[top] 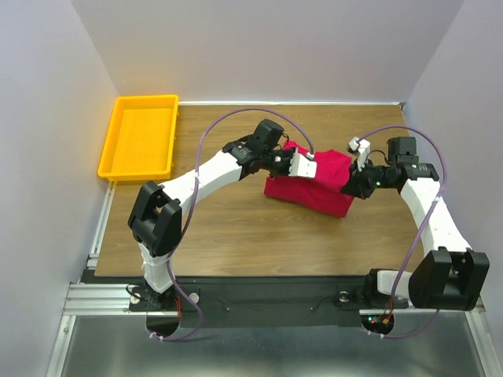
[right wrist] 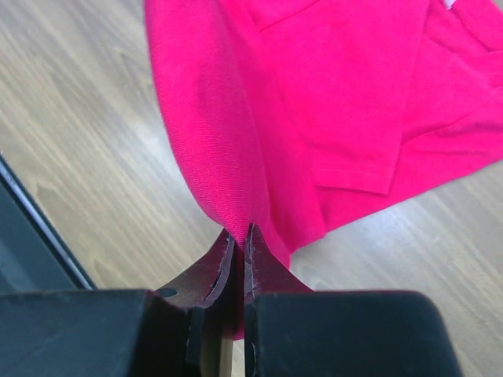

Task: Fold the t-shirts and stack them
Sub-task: Fold the tshirt

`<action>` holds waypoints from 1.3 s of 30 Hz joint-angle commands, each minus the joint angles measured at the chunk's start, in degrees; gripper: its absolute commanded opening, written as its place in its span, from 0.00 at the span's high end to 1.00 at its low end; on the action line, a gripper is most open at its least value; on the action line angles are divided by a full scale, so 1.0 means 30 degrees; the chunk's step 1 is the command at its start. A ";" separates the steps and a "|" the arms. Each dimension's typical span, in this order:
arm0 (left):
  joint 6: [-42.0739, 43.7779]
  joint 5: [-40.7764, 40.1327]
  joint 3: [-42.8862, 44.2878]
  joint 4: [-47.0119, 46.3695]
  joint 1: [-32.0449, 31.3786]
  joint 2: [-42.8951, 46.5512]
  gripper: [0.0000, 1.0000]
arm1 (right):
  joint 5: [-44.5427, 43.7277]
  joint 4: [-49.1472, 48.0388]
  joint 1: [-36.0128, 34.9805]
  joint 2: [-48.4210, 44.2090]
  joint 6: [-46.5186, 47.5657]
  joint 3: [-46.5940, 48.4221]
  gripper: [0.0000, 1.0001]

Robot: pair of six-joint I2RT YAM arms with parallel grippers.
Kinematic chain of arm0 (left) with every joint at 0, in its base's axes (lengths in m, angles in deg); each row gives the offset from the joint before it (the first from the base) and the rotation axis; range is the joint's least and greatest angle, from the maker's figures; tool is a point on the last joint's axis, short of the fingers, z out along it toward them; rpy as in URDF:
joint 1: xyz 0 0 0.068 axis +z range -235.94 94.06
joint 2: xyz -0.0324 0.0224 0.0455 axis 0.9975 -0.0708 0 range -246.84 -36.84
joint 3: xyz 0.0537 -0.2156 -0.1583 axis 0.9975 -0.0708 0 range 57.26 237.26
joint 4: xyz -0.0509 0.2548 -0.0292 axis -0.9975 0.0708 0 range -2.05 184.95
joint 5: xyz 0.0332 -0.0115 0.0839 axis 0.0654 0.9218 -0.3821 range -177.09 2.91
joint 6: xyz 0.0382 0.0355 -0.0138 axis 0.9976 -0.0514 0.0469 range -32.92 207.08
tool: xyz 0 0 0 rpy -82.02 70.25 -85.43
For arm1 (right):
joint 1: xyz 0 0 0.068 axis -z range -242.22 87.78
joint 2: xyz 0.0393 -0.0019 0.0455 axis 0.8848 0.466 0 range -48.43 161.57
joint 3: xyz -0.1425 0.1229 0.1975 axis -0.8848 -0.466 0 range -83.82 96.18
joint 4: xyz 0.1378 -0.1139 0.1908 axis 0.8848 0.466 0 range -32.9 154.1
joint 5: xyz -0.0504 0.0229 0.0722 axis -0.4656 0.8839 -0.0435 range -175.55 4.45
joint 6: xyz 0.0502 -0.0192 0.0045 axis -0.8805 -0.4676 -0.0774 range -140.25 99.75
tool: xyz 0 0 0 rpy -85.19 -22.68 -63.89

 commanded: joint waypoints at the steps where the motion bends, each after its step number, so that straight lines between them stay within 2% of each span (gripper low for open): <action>1: 0.0512 0.0284 0.1469 -0.0259 0.0298 -0.0040 1.00 | -0.0132 -0.1470 0.0092 0.0661 -0.0761 0.1417 0.99; 17: 0.0981 0.0051 0.4371 -0.0639 0.0943 -0.2443 1.00 | -0.0570 -0.2320 0.0209 0.3065 -0.1611 0.3792 0.99; 39: 0.0688 -0.0712 0.5895 -0.3599 0.1207 -0.4171 1.00 | -0.1567 -0.3344 0.0385 0.4090 -0.2578 0.4525 0.99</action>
